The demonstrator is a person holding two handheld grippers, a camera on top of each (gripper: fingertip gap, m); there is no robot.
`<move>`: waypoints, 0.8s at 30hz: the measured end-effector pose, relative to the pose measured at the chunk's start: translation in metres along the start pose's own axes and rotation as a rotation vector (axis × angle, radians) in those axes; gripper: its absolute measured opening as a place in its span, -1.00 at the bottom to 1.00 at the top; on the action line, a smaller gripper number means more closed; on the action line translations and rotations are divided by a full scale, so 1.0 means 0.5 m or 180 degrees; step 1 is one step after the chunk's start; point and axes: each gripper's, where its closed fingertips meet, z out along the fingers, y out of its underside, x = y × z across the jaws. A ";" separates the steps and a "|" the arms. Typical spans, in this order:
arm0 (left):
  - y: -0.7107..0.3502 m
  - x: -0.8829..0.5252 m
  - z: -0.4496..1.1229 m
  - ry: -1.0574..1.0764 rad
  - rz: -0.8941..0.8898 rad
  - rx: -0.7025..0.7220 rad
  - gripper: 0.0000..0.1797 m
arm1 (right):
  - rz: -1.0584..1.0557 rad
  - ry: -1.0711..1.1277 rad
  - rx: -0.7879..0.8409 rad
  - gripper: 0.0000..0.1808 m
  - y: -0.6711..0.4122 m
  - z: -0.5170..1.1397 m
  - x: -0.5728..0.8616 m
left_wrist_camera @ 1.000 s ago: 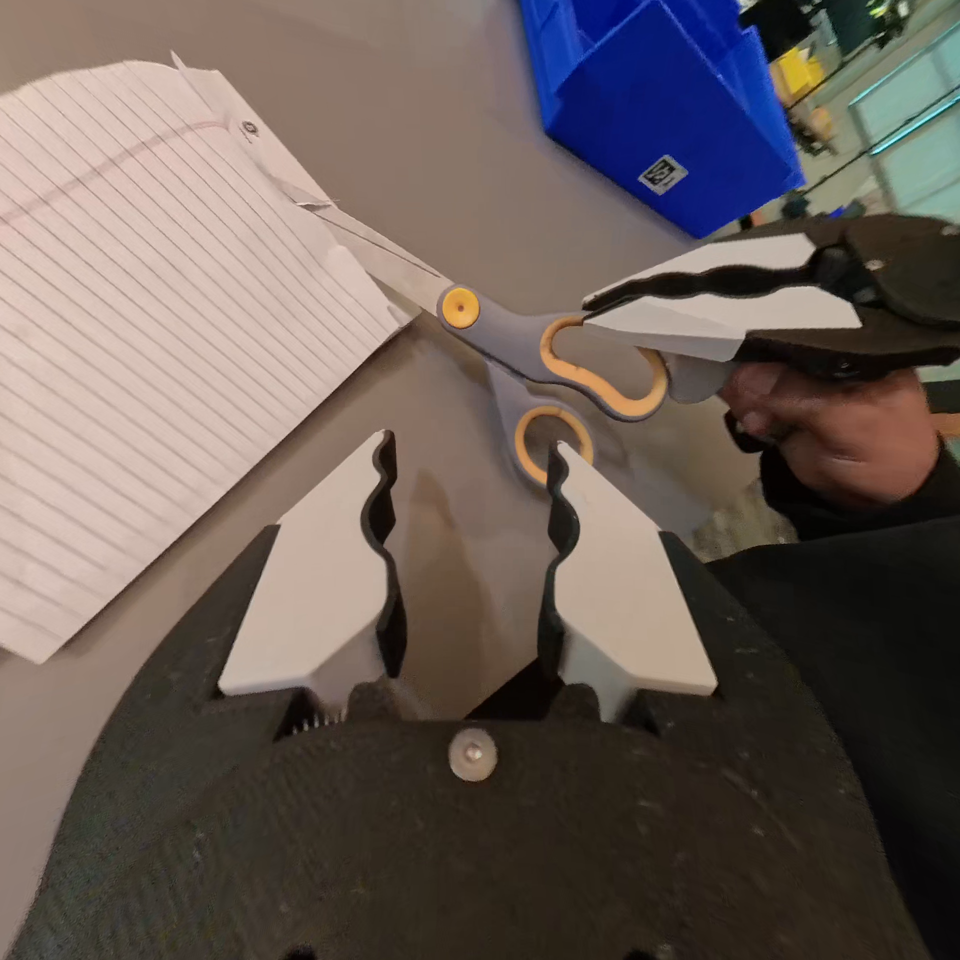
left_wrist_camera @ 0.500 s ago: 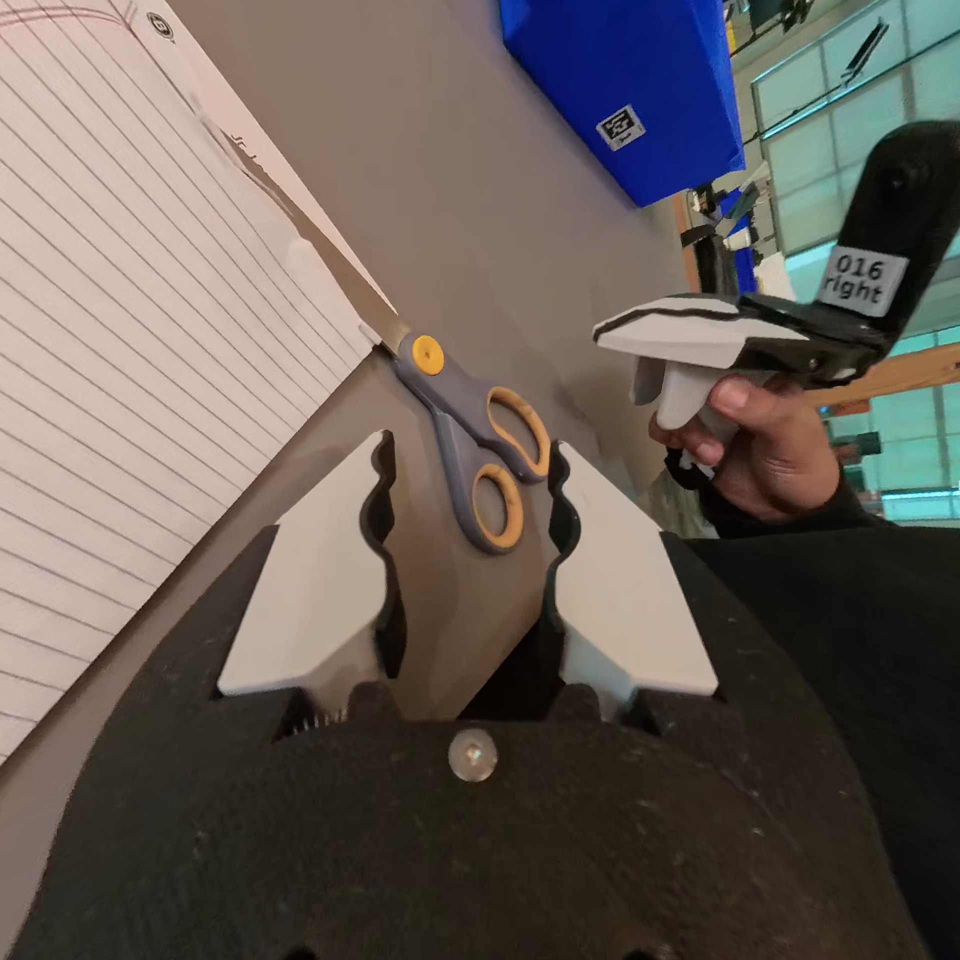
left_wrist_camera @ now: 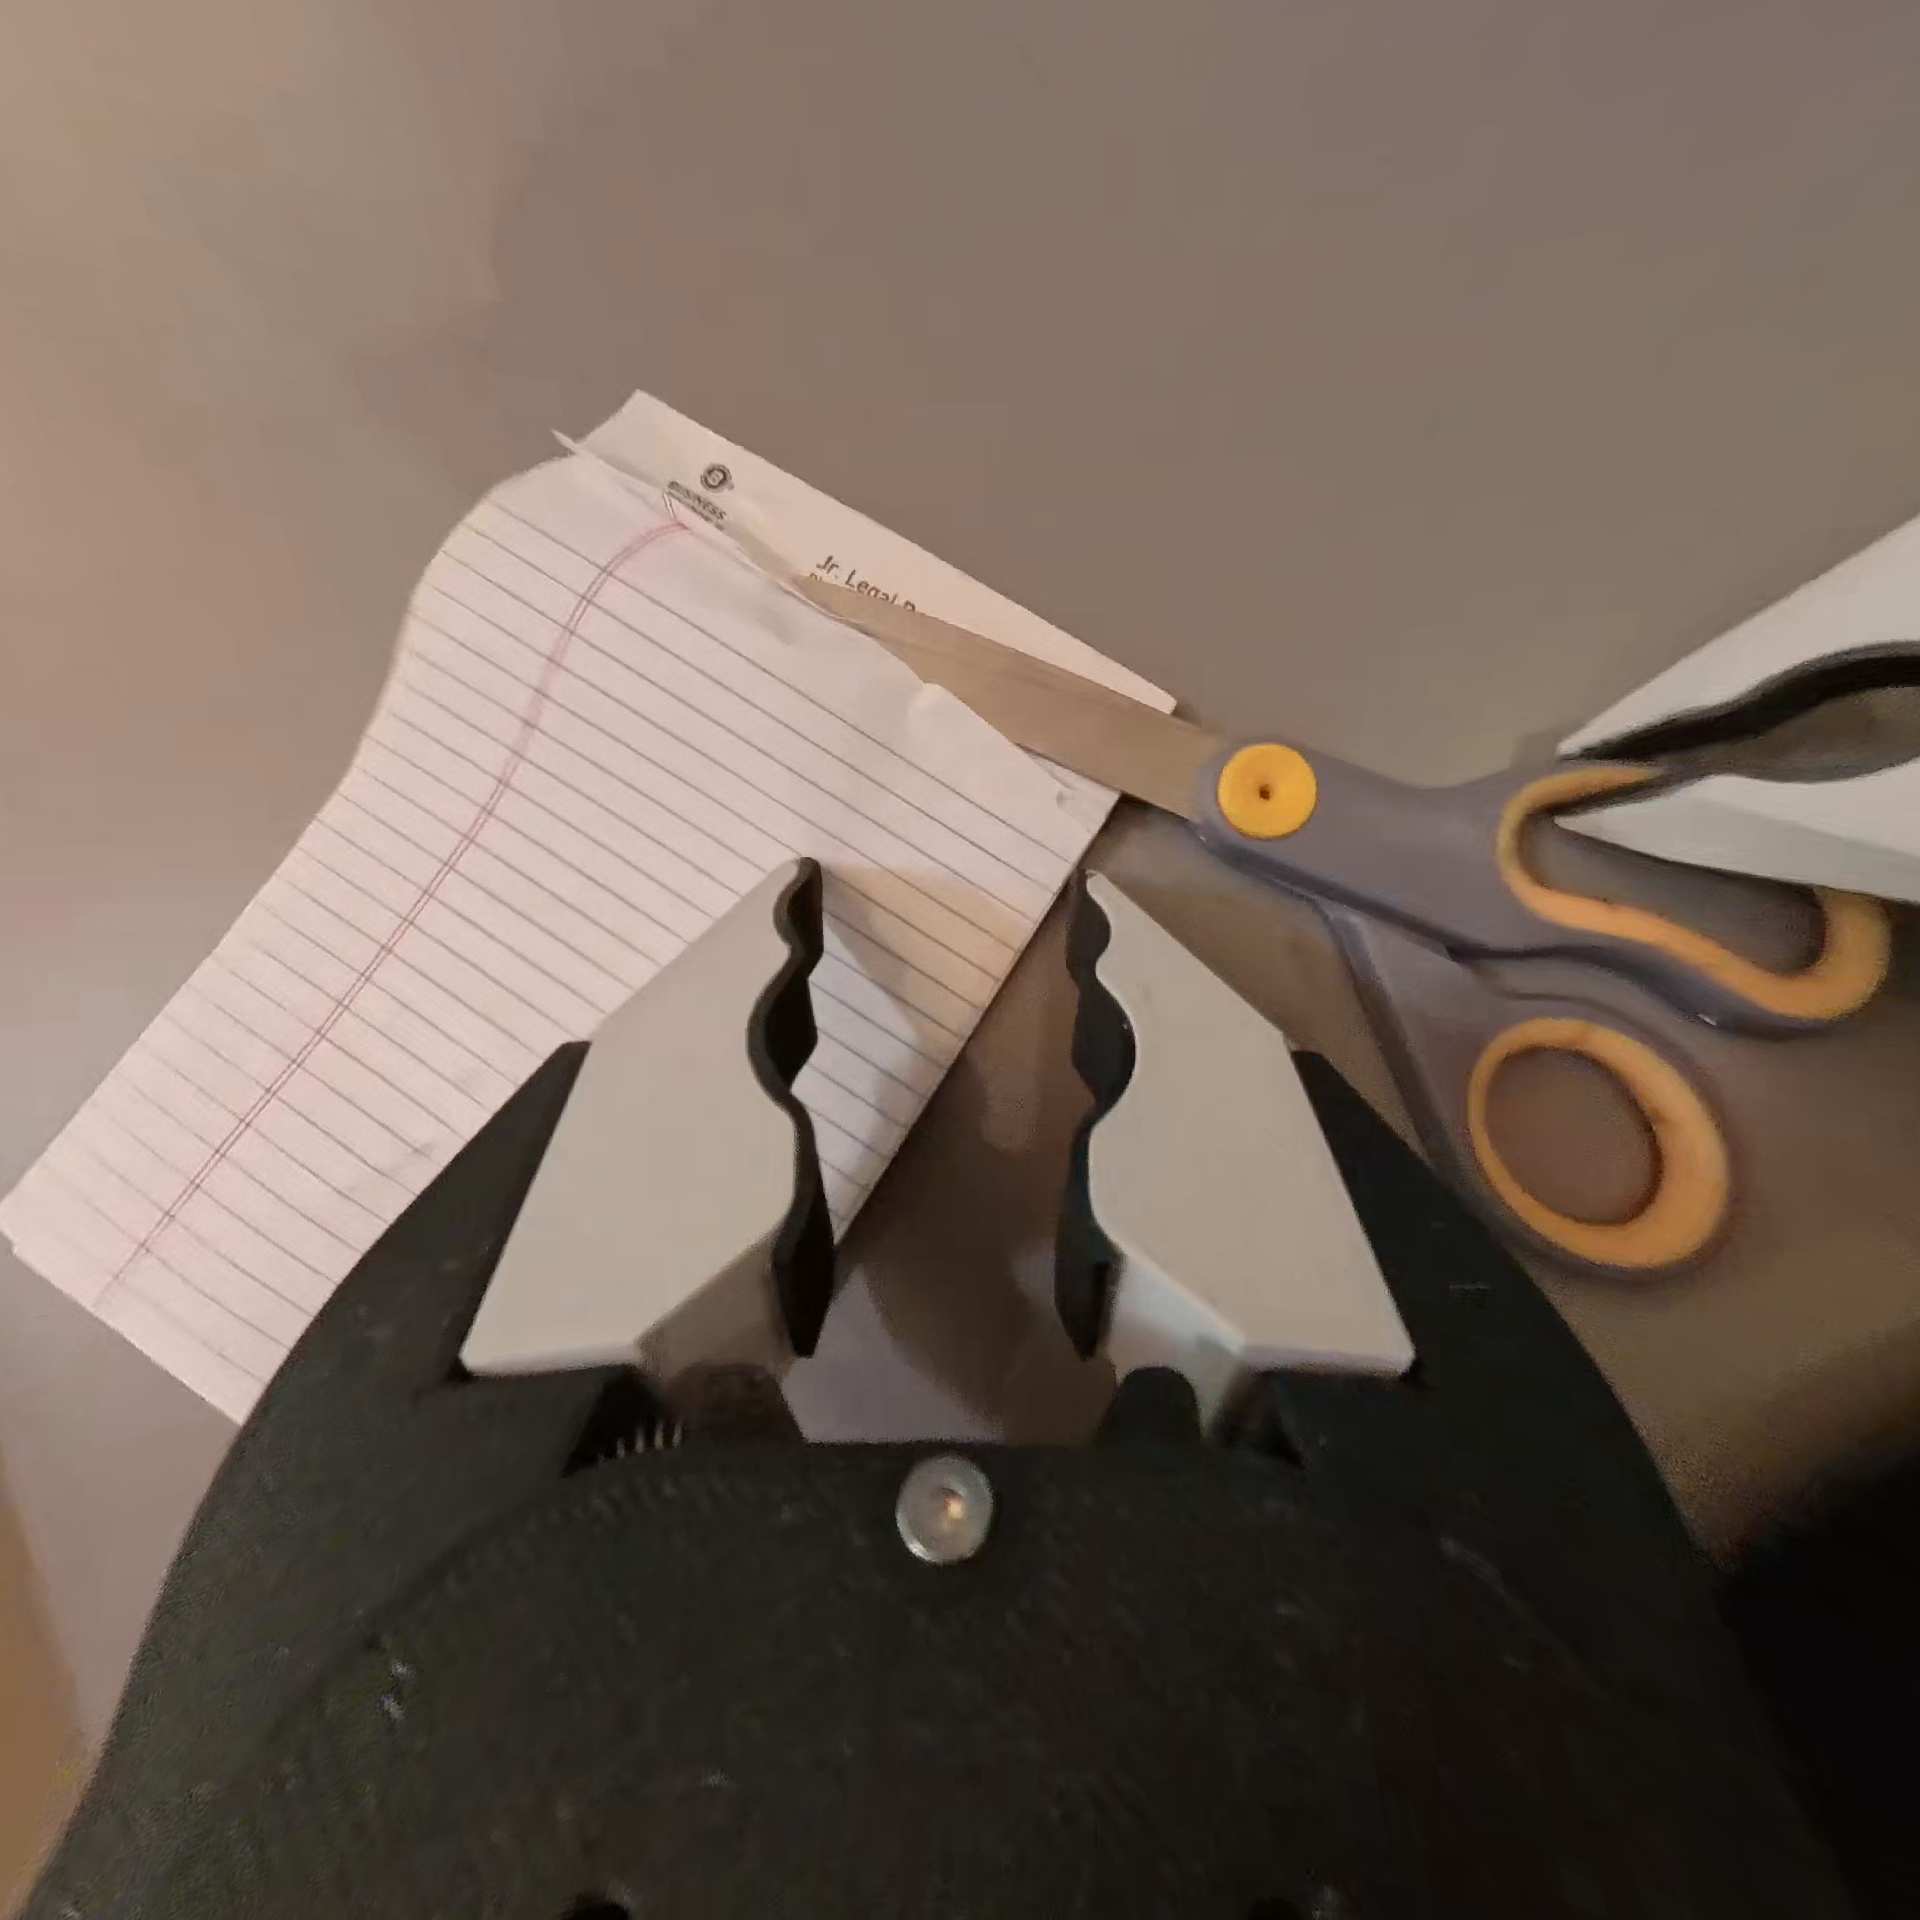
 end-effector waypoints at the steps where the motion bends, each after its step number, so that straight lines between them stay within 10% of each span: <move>1: -0.001 -0.003 0.003 -0.0043 -0.0063 0.0024 -0.49 | 0.0023 -0.0034 -0.0023 -0.94 0.004 -0.003 0.000; 12: -0.008 -0.010 0.000 0.0074 -0.0323 0.0075 -0.54 | 0.0729 -0.0354 0.0188 -0.94 0.042 -0.042 0.005; 24: -0.040 0.192 -0.081 0.2547 -0.1929 -0.0072 -0.33 | 0.1262 -0.0431 0.0816 -0.94 -0.017 -0.073 0.039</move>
